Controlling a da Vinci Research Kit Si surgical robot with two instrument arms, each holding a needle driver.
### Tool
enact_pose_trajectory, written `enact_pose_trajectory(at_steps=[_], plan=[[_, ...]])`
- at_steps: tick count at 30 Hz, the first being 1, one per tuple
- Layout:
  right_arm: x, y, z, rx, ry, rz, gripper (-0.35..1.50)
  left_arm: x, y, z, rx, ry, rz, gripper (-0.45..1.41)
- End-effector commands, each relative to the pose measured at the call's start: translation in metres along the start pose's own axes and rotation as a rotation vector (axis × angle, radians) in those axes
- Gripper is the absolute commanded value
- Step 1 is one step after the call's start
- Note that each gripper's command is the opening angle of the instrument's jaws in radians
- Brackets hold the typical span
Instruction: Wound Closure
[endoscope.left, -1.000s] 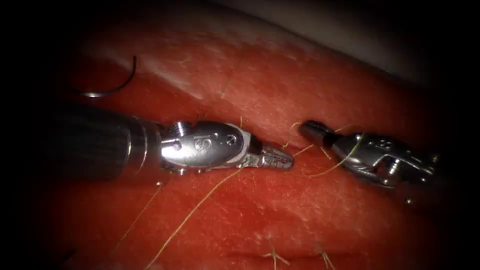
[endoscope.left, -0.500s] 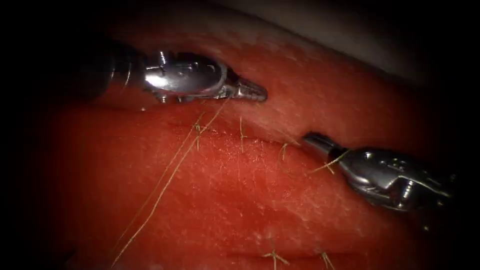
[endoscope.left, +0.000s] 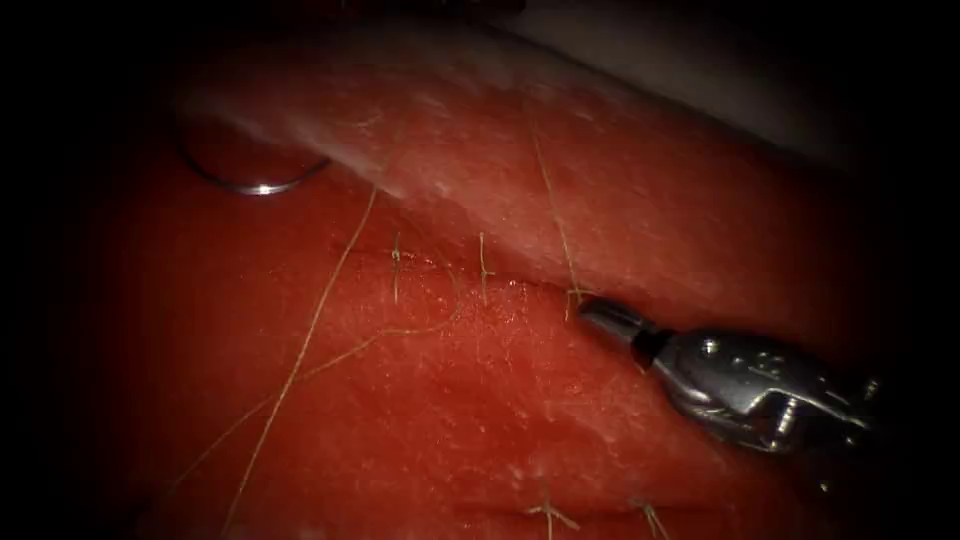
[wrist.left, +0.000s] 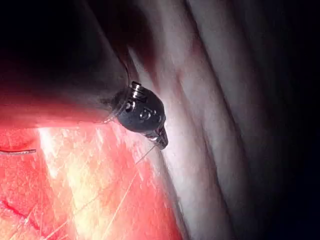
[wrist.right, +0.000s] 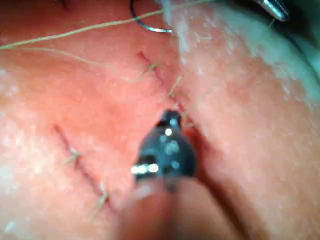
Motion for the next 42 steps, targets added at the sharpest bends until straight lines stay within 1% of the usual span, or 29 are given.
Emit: enact_pose_trajectory(at_steps=[1, 4, 7, 12, 13, 18, 23, 27, 31, 34, 38, 39, 42], plan=[[-0.0004, -0.0006, 0.0006, 0.009, -0.002, -0.002, -0.35, -0.0002, -0.001, 0.0006, 0.007, 0.001, -0.002, -0.35], [-0.0005, -0.0011, 0.0003, 0.026, -0.007, -0.009, -0.35, -0.0002, -0.0028, 0.0006, 0.019, 0.002, -0.005, -0.35], [-0.0011, -0.0015, 0.0001, 0.043, -0.01, -0.019, -0.35, -0.0008, -0.0054, 0.0006, 0.036, 0.0, -0.004, -0.35], [-0.0015, -0.0016, 0.0001, 0.056, -0.009, -0.028, -0.35, -0.0017, -0.0074, -0.0001, 0.056, -0.004, -0.001, -0.35], [-0.0016, -0.0017, 0.0, 0.066, -0.013, -0.033, -0.35, -0.0023, -0.0082, -0.0004, 0.067, -0.008, 0.001, -0.35], [-0.0018, -0.0018, -0.0001, 0.067, -0.012, -0.035, -0.35, -0.0034, -0.0093, -0.0007, 0.082, -0.014, 0.006, -0.35], [-0.0023, -0.0019, -0.0001, 0.067, -0.03, -0.039, -0.35, -0.0035, -0.0099, -0.0007, 0.091, -0.014, 0.004, -0.35], [-0.0028, -0.0017, -0.0002, 0.065, -0.039, -0.043, -0.35, -0.0035, -0.0115, -0.0002, 0.106, -0.015, 0.001, -0.35], [-0.0032, -0.0012, -0.0001, 0.05, -0.05, -0.047, -0.35, -0.0036, -0.0134, -0.0005, 0.136, -0.013, 0.002, -0.35], [-0.0039, -0.0011, 0.0001, 0.048, -0.064, -0.052, -0.35, -0.0047, -0.0148, -0.0007, 0.152, -0.017, 0.007, -0.35], [-0.0044, -0.0012, 0.0001, 0.045, -0.078, -0.055, -0.35, -0.0062, -0.0156, -0.0006, 0.163, -0.022, 0.019, -0.35], [-0.0047, -0.0013, 0.0002, 0.045, -0.083, -0.058, -0.35, -0.0071, -0.0159, -0.0004, 0.168, -0.029, 0.027, -0.35], [-0.0049, -0.0014, 0.0001, 0.045, -0.09, -0.06, -0.35, -0.0081, -0.0163, -0.0003, 0.174, -0.032, 0.034, -0.35]])
